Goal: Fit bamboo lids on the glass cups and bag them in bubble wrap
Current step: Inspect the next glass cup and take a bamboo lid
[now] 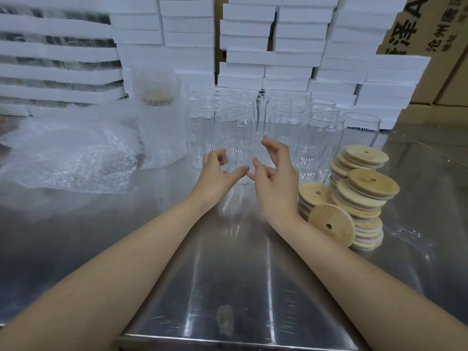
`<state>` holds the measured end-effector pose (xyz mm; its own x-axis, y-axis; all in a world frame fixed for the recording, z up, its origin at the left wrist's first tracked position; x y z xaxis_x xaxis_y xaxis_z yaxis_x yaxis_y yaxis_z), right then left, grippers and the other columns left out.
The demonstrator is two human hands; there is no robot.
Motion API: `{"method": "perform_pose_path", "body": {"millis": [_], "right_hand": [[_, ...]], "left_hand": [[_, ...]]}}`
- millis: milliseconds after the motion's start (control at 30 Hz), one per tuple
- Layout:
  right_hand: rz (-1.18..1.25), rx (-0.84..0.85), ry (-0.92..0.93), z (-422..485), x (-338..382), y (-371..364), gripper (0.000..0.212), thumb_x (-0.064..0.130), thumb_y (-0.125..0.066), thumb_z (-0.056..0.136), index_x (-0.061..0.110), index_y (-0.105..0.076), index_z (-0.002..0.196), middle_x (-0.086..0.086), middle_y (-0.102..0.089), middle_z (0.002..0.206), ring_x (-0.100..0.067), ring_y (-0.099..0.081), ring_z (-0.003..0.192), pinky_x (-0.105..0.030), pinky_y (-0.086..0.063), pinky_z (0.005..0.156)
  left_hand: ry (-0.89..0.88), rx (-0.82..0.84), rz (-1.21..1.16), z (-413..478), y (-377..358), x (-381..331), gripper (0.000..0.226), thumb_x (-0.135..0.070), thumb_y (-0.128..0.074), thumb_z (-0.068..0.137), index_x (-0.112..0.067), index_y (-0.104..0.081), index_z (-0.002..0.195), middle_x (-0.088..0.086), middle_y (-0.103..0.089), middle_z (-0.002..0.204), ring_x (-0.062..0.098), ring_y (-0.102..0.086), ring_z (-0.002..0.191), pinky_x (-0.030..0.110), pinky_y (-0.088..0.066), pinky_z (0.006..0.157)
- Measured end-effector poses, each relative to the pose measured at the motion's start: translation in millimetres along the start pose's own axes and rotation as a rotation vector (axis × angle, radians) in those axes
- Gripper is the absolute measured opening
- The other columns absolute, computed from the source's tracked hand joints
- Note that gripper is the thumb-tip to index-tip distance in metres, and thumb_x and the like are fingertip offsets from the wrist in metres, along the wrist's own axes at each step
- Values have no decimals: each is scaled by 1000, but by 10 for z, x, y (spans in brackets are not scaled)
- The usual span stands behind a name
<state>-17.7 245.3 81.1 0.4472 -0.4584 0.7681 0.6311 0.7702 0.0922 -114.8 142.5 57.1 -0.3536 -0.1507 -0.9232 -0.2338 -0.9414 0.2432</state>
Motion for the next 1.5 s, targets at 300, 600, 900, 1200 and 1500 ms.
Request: {"method": "perform_pose_path", "body": {"millis": [300, 600, 900, 1200, 1500], "right_hand": [[64, -3, -77, 55, -60, 23, 56, -11, -41, 81, 32, -46, 118, 19, -54, 126, -6, -69, 93, -33, -55, 83], [8, 119, -100, 107, -53, -56, 56, 7, -62, 89, 52, -39, 111, 38, -46, 110, 33, -42, 99, 5, -32, 84], [-9, 115, -28, 111, -88, -45, 59, -7, -58, 84, 14, -47, 138, 1, -50, 139, -5, -46, 127, 2, -33, 87], [44, 216, -81, 72, -67, -139, 88, 20, -70, 71, 16, -28, 148, 1, -36, 150, -9, -34, 140, -40, -34, 115], [178, -23, 118, 107, 164, 76, 71, 37, -83, 64, 34, -46, 125, 14, -54, 130, -4, -49, 128, -28, -42, 105]], "left_hand": [[-115, -157, -45, -15, 90, -35, 71, -25, -88, 67, -28, -39, 119, -7, -47, 126, 3, -49, 114, 23, -42, 99], [-520, -184, 110, -169, 18, -325, 84, -24, -87, 59, -24, -46, 133, -9, -33, 125, -12, -36, 119, 2, -29, 97], [-503, -156, 117, -140, 29, -289, 87, -28, -88, 60, -18, -46, 135, -11, -33, 125, -4, -40, 123, 18, -39, 103], [-524, -200, 137, -48, 37, -183, 82, -16, -82, 71, -19, -39, 140, -21, -30, 124, -5, -37, 125, 4, -28, 101], [-730, -250, 143, -122, 56, -311, 106, -34, -83, 71, -20, -15, 149, -5, -22, 139, -6, -28, 134, 10, -26, 108]]}}
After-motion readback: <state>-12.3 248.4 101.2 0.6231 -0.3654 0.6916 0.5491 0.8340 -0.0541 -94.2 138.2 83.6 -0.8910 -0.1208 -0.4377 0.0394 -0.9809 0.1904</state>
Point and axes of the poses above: each hand's wrist, its own z-axis towards the middle knuckle, its own y-axis out of the back of the hand, x = y × z, the point moved 4 cm from there along z, towards the middle knuckle
